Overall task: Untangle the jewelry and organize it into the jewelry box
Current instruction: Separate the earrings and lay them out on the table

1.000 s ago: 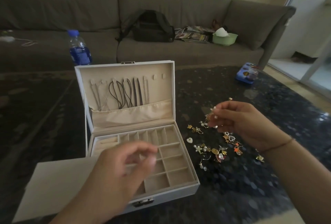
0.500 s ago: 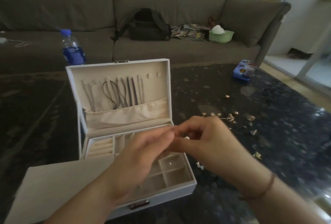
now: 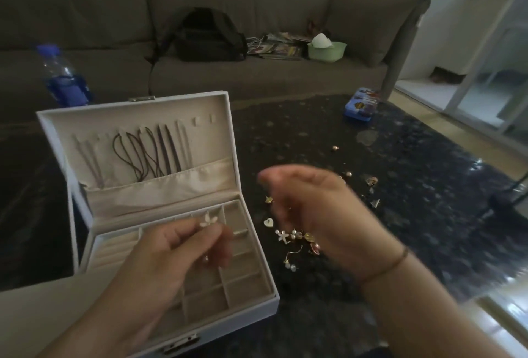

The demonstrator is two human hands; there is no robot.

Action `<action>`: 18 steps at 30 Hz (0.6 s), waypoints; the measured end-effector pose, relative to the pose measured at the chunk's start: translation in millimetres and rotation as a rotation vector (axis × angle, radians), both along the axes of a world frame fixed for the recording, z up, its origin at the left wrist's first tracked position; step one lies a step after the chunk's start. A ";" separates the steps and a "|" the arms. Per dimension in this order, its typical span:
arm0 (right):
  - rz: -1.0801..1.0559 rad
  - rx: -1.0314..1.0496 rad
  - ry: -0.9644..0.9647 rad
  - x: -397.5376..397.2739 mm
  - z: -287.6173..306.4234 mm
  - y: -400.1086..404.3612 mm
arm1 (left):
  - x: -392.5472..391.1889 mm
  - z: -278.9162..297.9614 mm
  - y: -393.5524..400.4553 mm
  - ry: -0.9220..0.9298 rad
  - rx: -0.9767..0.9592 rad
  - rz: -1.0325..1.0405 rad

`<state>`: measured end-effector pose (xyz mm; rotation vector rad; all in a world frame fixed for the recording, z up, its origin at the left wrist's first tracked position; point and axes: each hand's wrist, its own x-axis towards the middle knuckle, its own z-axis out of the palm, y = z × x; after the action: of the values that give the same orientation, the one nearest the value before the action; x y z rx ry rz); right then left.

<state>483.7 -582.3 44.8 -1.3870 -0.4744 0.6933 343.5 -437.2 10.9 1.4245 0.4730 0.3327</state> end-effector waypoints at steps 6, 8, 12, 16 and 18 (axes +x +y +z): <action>-0.415 -0.059 0.148 85.1 -13.4 -74.7 | 32.3 6.5 -9.8 0.018 -0.216 -0.095; -0.522 -0.124 0.185 99.1 -24.5 -95.0 | 46.9 10.7 -14.3 0.057 -0.295 -0.147; -0.544 -0.112 0.240 109.7 -42.4 -117.7 | 71.2 13.0 -21.3 0.129 -0.483 -0.225; -0.536 -0.151 0.151 114.1 -50.6 -127.2 | 88.2 8.9 -24.3 0.162 -0.610 -0.273; -0.533 -0.167 0.138 115.9 -53.1 -127.7 | 93.7 5.3 -23.1 0.154 -0.635 -0.305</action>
<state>599.6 -710.0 -8.3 -1.5244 0.0712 0.3907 437.2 -460.3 16.2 0.8807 0.4273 -0.1700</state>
